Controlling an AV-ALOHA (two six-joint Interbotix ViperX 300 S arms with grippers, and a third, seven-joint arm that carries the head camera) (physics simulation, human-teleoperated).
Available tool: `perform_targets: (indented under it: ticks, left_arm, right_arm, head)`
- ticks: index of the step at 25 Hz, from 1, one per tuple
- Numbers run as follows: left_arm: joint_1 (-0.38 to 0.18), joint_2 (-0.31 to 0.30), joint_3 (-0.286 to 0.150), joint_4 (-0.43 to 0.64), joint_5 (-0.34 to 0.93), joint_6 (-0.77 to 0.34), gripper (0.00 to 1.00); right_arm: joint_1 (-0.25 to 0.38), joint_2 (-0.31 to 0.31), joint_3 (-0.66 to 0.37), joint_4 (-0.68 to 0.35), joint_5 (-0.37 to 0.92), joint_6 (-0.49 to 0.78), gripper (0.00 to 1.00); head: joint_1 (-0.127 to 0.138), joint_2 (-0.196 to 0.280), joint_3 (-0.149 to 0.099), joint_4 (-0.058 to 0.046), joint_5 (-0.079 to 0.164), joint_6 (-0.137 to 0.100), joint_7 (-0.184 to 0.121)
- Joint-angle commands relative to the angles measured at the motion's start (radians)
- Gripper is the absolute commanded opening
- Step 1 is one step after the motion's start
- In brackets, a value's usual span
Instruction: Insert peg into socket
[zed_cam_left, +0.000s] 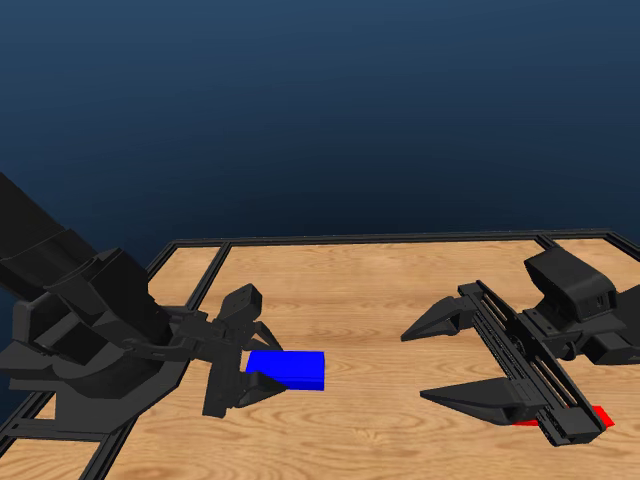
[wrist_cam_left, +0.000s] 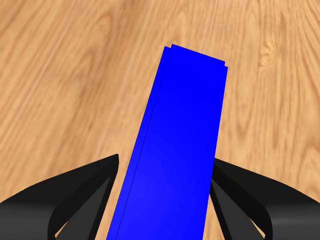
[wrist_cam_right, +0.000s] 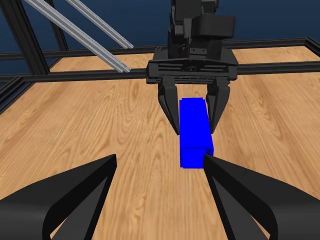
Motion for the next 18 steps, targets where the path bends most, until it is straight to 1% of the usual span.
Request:
perform_targets:
  ticks: [1,2,3,5,6,7,8,9,10,11,12,13,14,15,16,17,18]
  left_arm:
    - [0.028,0.061,-0.048,0.051,0.006,-0.028,0.0]
    - [0.034,0.044,-0.044,0.056,0.001,-0.012,0.0]
    - [0.043,0.034,-0.056,0.058,-0.006,-0.005,0.0]
    - [0.04,-0.011,-0.059,0.072,0.004,0.012,0.0]
    - [0.043,-0.04,-0.082,0.078,0.012,0.023,0.0]
    - [0.046,-0.058,-0.094,0.085,0.024,0.033,0.0]
    - [0.05,-0.067,-0.105,0.091,0.043,0.041,0.0]
    - [0.055,-0.076,-0.129,0.101,0.06,0.053,0.0]
    - [0.057,-0.087,-0.149,0.107,0.076,0.058,0.0]
    - [0.062,-0.092,-0.172,0.117,0.089,0.064,0.0]
    - [0.064,-0.089,-0.189,0.124,0.09,0.065,0.0]
    - [0.071,-0.087,-0.2,0.131,0.108,0.067,0.0]
    - [0.077,-0.086,-0.223,0.147,0.118,0.058,0.0]
    - [0.087,-0.065,-0.243,0.155,0.128,0.067,0.0]
    - [0.093,-0.059,-0.258,0.163,0.131,0.064,0.0]
    - [0.101,-0.039,-0.283,0.178,0.142,0.062,0.0]
    - [0.107,-0.023,-0.311,0.188,0.143,0.06,0.0]
  right_arm:
    - [0.013,-0.043,0.036,0.038,-0.027,0.003,1.0]
    - [0.019,-0.058,0.058,0.059,-0.021,-0.004,1.0]
    - [0.022,-0.064,0.069,0.063,-0.015,0.0,1.0]
    - [0.036,-0.102,0.118,0.099,0.013,-0.007,1.0]
    - [0.046,-0.121,0.156,0.125,0.019,-0.01,1.0]
    - [0.058,-0.142,0.191,0.153,0.014,-0.013,1.0]
    - [0.067,-0.154,0.213,0.171,0.011,-0.015,1.0]
    - [0.076,-0.175,0.243,0.203,0.016,-0.01,1.0]
    - [0.098,-0.179,0.273,0.227,0.017,-0.014,1.0]
    - [0.119,-0.195,0.298,0.258,0.011,-0.006,1.0]
    - [0.144,-0.192,0.321,0.288,0.016,-0.008,1.0]
    - [0.161,-0.195,0.335,0.306,0.006,-0.002,1.0]
    - [0.187,-0.184,0.364,0.336,-0.01,0.006,1.0]
    - [0.208,-0.193,0.375,0.363,-0.024,0.012,1.0]
    - [0.233,-0.192,0.39,0.384,-0.05,0.025,1.0]
    - [0.249,-0.181,0.421,0.416,-0.054,0.03,1.0]
    - [0.28,-0.173,0.437,0.436,-0.066,0.038,1.0]
  head:
    - [-0.013,0.005,-0.025,-0.002,-0.004,0.001,-0.025]
    - [-0.019,0.005,-0.026,-0.003,-0.001,0.0,-0.031]
    - [-0.023,0.004,-0.026,-0.004,0.001,0.0,-0.035]
    - [-0.04,-0.001,-0.025,-0.007,0.008,-0.002,-0.05]
    - [-0.05,-0.006,-0.023,-0.009,0.013,-0.005,-0.056]
    - [-0.063,-0.011,-0.022,-0.012,0.023,-0.01,-0.061]
    - [-0.07,-0.013,-0.02,-0.014,0.025,-0.012,-0.064]
    - [-0.083,-0.017,-0.017,-0.017,0.025,-0.015,-0.068]
    - [-0.098,-0.022,-0.014,-0.019,0.031,-0.015,-0.069]
    - [-0.114,-0.026,-0.011,-0.022,0.036,-0.016,-0.073]
    - [-0.133,-0.031,-0.007,-0.026,0.045,-0.02,-0.078]
    - [-0.144,-0.033,-0.005,-0.029,0.047,-0.022,-0.081]
    - [-0.164,-0.037,-0.001,-0.033,0.051,-0.028,-0.084]
    - [-0.185,-0.041,0.003,-0.038,0.057,-0.03,-0.087]
    - [-0.196,-0.043,0.005,-0.04,0.059,-0.031,-0.087]
    - [-0.217,-0.045,0.009,-0.044,0.06,-0.033,-0.087]
    - [-0.237,-0.046,0.012,-0.049,0.063,-0.036,-0.087]
